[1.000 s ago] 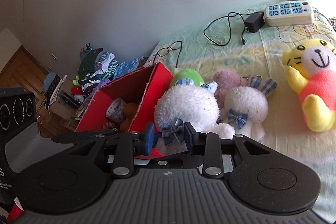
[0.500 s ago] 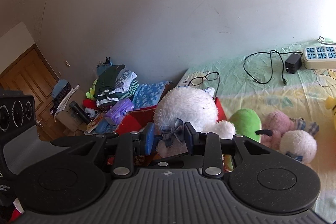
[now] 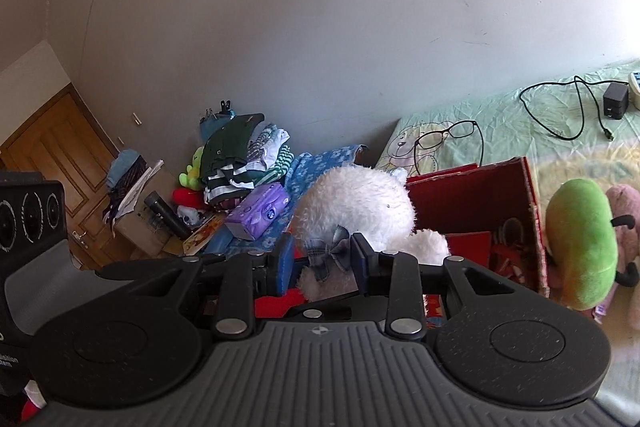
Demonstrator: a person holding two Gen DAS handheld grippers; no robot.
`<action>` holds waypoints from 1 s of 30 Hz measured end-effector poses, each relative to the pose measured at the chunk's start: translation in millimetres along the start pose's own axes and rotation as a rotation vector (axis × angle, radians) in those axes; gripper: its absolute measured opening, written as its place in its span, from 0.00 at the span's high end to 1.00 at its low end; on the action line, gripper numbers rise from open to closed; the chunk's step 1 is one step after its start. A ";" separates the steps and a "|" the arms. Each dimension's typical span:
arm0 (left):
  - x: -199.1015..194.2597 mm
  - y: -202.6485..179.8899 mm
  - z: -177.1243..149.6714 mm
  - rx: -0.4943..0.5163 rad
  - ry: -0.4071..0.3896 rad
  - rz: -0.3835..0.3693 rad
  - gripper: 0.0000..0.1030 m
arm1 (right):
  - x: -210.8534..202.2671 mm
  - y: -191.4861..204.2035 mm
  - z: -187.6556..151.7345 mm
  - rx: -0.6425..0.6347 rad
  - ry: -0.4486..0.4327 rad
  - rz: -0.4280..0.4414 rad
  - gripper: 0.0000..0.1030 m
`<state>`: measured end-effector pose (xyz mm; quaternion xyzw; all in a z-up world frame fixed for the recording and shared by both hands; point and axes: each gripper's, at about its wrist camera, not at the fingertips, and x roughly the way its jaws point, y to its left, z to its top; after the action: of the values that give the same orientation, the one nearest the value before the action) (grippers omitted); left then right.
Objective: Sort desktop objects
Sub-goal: 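Carry the white bunny over the open red cardboard box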
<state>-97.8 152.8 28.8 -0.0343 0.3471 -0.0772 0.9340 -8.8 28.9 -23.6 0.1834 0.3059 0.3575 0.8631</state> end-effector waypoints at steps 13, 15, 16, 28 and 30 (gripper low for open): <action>19.2 68.6 -4.7 -0.017 0.055 0.045 0.47 | 62.0 10.4 -14.9 0.070 0.019 0.060 0.66; 27.7 76.2 -6.3 -0.033 0.075 0.042 0.47 | 68.7 4.8 -16.3 0.099 0.037 0.065 0.66; 31.7 78.7 -7.2 -0.032 0.083 0.046 0.47 | 72.1 1.2 -17.9 0.120 0.046 0.070 0.66; 71.8 110.6 -24.8 -0.034 0.225 0.085 0.47 | 117.7 -31.5 -35.9 0.369 0.196 0.135 0.67; 75.8 114.9 -27.4 -0.040 0.244 0.088 0.47 | 121.7 -34.0 -36.9 0.383 0.223 0.140 0.67</action>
<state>-45.2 253.1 -54.2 -0.0282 0.4606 -0.0327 0.8866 51.9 98.3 -117.6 0.3240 0.4483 0.3702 0.7463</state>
